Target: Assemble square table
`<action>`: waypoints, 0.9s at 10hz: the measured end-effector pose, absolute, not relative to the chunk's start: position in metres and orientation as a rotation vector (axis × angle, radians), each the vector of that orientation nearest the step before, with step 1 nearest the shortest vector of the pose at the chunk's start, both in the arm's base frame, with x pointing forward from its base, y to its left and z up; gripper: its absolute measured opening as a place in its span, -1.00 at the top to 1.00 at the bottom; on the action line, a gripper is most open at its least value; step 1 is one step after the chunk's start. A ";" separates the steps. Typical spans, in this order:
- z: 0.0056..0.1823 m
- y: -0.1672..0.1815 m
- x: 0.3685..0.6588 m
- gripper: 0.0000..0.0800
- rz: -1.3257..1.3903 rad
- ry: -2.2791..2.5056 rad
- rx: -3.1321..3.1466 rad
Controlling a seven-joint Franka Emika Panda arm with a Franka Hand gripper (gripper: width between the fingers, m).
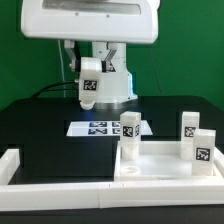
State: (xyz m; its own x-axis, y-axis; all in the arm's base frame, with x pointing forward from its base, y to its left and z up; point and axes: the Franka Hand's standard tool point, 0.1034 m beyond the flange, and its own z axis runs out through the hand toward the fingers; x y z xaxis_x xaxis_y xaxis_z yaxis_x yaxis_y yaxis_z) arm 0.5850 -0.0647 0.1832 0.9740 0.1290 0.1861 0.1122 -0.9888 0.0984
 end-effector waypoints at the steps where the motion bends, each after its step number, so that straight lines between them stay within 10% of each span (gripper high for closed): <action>1: 0.181 -0.069 0.581 0.27 0.376 0.183 3.012; 4: 0.185 -0.083 0.581 0.27 0.690 0.211 2.868; 9: 0.166 -0.010 0.597 0.27 0.961 0.168 2.828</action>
Offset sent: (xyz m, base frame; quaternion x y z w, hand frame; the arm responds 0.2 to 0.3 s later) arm 0.0000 0.0000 0.0000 0.0000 0.1938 0.0000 0.9810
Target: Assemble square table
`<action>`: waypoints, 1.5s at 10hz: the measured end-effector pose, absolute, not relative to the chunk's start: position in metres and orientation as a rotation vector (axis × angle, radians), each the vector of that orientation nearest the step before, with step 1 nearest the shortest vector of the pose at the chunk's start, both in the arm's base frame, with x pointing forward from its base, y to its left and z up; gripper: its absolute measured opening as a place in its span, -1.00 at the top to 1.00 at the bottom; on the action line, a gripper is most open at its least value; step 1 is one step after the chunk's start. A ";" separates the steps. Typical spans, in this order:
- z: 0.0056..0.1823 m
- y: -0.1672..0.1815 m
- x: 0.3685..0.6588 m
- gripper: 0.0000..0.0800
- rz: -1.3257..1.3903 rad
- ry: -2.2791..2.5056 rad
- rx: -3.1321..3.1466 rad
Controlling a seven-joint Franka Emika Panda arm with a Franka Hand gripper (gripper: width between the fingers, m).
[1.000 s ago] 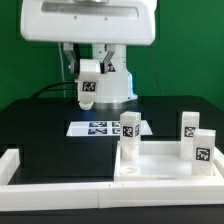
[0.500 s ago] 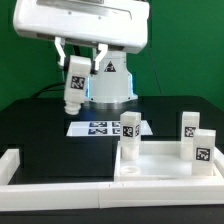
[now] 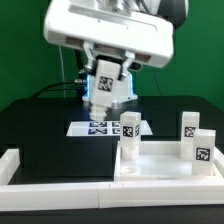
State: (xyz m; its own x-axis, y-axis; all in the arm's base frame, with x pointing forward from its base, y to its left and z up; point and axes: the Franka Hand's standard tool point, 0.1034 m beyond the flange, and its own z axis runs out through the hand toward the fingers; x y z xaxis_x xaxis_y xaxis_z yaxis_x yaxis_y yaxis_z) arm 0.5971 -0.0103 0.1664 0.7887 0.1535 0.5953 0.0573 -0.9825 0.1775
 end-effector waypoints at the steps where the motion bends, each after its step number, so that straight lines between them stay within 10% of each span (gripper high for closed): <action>1: 0.177 0.011 0.606 0.27 0.967 0.164 2.849; 8: 0.171 -0.043 0.595 0.27 0.782 0.210 2.916; 15: 0.144 0.017 0.600 0.27 0.829 0.146 2.962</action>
Offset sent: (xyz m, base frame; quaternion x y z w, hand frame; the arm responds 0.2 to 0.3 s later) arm 0.0000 0.0000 0.0000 0.0000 0.0000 0.0000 1.0000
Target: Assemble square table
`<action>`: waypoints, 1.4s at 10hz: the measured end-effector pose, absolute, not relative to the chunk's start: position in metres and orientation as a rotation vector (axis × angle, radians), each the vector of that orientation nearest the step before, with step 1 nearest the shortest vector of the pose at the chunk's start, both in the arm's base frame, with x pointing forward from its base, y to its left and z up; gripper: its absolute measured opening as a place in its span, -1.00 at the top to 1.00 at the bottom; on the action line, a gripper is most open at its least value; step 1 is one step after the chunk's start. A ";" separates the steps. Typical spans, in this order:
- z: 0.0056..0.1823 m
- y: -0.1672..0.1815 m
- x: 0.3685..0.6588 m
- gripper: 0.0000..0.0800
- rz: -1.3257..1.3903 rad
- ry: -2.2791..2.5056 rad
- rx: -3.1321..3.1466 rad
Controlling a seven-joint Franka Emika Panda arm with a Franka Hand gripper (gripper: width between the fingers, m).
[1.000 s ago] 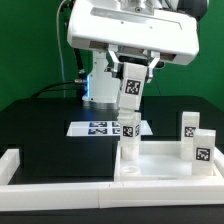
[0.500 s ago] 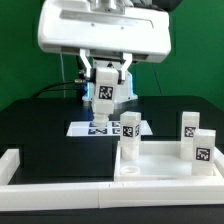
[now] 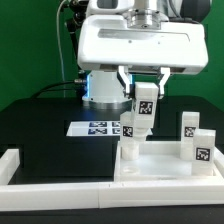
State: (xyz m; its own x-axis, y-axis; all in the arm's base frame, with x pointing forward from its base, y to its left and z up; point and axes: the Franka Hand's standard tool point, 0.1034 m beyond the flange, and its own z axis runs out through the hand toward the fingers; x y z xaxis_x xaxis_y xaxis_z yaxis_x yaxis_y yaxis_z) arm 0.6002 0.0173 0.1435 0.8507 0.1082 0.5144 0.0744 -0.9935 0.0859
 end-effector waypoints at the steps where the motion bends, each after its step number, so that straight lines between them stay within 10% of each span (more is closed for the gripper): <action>1: 0.143 0.021 0.600 0.27 0.829 0.157 2.964; 14: 0.096 -0.001 0.605 0.27 0.777 0.150 2.978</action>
Offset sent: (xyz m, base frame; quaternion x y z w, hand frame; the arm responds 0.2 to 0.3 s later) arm 0.0051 0.0115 -0.0162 0.1180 -0.0083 0.0305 0.9925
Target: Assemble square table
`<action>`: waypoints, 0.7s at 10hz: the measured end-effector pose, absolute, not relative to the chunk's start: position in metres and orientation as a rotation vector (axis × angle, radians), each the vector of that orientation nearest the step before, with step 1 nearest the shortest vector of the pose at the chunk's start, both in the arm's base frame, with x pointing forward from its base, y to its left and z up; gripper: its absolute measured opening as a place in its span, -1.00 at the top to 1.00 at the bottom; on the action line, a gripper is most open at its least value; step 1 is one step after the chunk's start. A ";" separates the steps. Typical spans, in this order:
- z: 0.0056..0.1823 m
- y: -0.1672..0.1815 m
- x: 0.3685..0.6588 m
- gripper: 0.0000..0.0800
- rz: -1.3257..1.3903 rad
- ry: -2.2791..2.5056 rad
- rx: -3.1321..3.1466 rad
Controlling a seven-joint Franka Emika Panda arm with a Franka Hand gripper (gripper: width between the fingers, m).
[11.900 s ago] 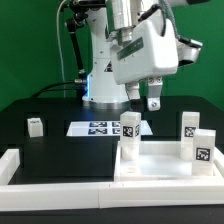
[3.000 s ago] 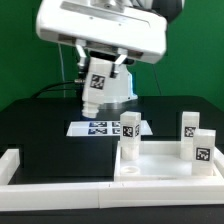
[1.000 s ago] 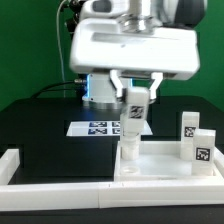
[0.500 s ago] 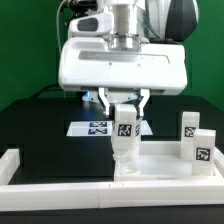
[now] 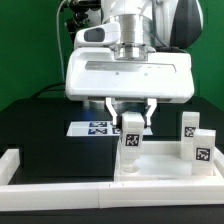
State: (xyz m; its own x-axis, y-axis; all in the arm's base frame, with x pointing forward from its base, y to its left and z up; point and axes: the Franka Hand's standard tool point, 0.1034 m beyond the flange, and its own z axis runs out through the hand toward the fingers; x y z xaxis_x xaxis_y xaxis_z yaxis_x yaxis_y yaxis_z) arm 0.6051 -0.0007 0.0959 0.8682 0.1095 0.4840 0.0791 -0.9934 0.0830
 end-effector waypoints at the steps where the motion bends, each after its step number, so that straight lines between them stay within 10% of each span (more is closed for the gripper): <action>1: 0.094 0.002 0.605 0.27 0.776 0.156 2.978; 6: 0.080 0.001 0.602 0.27 0.766 0.160 2.972; 7: 0.080 0.001 0.601 0.02 0.765 0.160 2.973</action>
Offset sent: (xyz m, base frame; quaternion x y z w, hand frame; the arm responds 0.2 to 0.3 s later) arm -0.0005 -0.0006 -0.0117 -0.0046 0.0147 0.0001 0.9999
